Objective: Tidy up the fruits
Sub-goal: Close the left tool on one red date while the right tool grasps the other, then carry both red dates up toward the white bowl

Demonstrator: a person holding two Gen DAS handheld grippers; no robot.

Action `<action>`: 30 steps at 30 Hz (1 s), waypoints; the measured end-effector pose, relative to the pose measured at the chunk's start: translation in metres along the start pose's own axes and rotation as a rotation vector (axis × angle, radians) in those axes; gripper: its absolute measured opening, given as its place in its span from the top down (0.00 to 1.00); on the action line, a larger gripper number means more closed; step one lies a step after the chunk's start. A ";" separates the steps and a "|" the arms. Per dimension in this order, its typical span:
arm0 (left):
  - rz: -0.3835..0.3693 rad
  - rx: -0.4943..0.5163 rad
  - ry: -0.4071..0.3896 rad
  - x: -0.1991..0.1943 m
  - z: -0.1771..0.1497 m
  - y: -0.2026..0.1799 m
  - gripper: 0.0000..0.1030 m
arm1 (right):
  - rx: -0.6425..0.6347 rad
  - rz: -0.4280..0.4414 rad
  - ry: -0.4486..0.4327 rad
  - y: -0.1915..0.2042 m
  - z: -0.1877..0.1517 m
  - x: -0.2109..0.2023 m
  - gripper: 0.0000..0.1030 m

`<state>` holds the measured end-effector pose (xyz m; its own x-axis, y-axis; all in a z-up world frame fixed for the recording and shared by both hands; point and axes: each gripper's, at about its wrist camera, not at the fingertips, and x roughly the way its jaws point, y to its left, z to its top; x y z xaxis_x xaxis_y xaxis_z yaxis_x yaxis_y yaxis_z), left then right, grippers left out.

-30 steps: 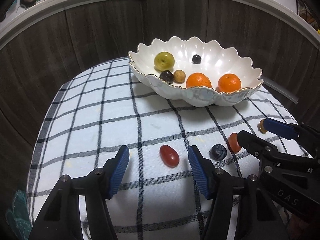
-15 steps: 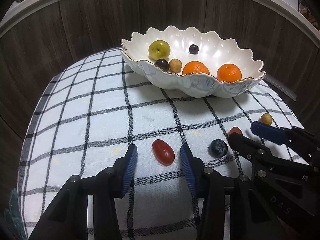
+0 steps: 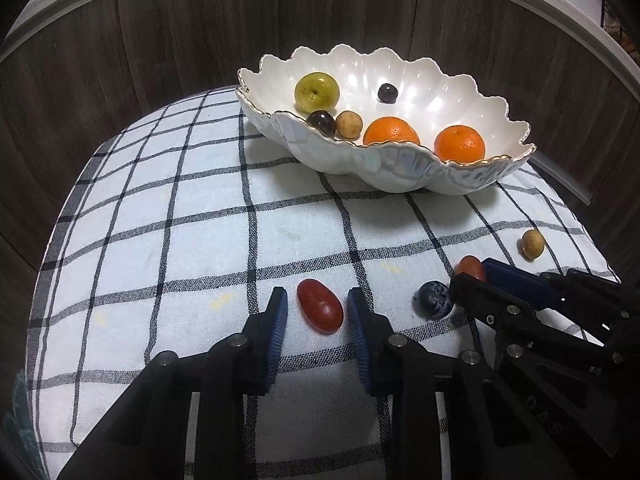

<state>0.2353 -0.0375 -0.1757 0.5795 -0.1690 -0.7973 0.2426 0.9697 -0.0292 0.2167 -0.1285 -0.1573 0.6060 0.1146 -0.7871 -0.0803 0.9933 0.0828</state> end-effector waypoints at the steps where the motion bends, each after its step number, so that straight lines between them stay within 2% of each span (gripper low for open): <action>1: 0.000 0.002 -0.001 0.000 0.000 0.000 0.75 | -0.001 0.005 0.001 0.000 0.000 0.000 0.78; 13: 0.000 -0.005 -0.005 -0.005 -0.001 0.001 0.79 | 0.005 0.003 -0.013 -0.002 0.003 -0.005 0.78; 30: 0.013 -0.006 -0.053 -0.037 0.009 -0.004 0.79 | 0.010 0.000 -0.086 -0.004 0.014 -0.036 0.78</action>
<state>0.2200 -0.0365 -0.1412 0.6228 -0.1655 -0.7647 0.2300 0.9729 -0.0232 0.2060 -0.1368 -0.1209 0.6716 0.1151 -0.7319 -0.0729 0.9933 0.0894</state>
